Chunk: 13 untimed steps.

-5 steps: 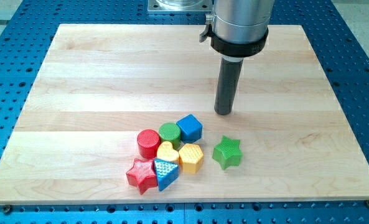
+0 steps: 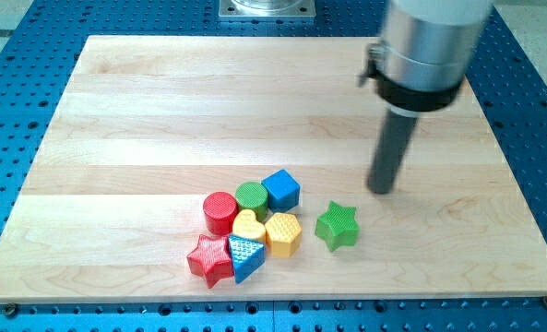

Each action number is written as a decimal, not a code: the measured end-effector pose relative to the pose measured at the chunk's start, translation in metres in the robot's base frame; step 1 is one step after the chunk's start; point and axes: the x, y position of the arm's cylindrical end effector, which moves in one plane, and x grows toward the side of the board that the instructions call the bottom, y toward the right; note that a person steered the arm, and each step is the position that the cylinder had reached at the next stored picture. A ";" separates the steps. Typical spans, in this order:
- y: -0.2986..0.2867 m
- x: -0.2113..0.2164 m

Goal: Move the cube into the green star

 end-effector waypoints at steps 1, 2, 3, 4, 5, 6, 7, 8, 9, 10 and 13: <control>0.040 0.011; 0.002 0.059; -0.051 0.077; -0.101 0.072; -0.140 0.059; -0.171 0.049; -0.196 0.036; -0.197 0.017; -0.197 -0.002; -0.180 -0.020; -0.193 -0.096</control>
